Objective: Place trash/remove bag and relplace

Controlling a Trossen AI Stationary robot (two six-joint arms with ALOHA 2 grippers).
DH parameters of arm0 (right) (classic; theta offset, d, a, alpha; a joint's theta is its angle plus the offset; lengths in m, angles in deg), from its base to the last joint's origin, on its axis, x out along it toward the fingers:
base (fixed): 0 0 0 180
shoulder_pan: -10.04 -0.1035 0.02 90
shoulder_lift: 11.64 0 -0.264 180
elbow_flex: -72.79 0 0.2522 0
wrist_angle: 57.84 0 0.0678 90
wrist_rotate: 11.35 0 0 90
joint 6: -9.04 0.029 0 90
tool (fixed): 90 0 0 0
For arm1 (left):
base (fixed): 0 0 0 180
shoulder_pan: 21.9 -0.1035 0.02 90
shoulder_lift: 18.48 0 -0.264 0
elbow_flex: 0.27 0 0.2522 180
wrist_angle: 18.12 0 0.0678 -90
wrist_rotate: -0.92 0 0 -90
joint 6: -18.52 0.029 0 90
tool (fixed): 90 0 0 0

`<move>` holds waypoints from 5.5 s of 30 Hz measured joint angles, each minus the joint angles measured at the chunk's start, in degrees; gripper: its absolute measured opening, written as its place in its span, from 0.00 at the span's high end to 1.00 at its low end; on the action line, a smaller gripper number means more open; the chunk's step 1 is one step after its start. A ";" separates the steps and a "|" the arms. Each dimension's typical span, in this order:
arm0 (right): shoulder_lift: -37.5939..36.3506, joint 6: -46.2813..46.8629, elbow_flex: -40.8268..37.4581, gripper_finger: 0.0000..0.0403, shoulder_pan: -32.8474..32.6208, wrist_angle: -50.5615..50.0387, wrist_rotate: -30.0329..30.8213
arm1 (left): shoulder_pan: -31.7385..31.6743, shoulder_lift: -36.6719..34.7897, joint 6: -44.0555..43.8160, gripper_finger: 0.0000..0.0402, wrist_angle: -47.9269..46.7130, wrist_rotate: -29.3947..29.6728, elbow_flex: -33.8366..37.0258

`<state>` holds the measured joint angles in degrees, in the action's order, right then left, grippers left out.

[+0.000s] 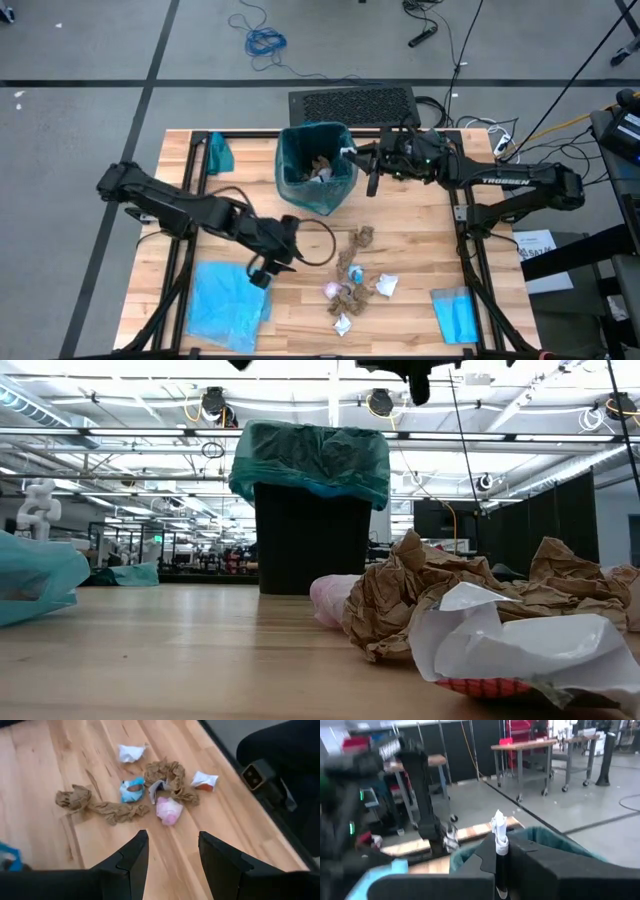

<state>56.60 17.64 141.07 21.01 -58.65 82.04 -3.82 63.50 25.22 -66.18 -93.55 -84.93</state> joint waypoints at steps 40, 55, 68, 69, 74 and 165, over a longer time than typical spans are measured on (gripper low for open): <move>19.32 -1.80 26.64 0.38 7.86 -23.92 -9.76 | 0.04 12.01 1.39 0.58 9.43 0.20 0.08; 5.56 -2.08 26.64 0.40 4.43 -33.14 -8.25 | 0.66 27.44 6.13 0.58 21.45 -1.44 0.05; 2.71 1.41 21.70 0.40 -11.55 -44.36 9.29 | 0.74 32.89 3.70 0.64 27.29 3.69 0.01; 2.42 2.04 20.39 0.40 -12.75 -44.30 10.71 | 0.74 32.89 3.69 0.68 27.56 3.97 0.01; -1.17 6.22 13.62 0.40 -17.91 -41.81 17.62 | 0.92 32.89 3.45 0.96 28.20 3.97 0.01; 32.31 73.76 -9.38 0.58 -61.19 -27.72 33.53 | 8.53 -6.15 -1.11 0.66 -7.12 27.48 -4.54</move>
<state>88.91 91.40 131.70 -40.18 -86.37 115.57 4.72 57.35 24.11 -73.30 -66.07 -89.47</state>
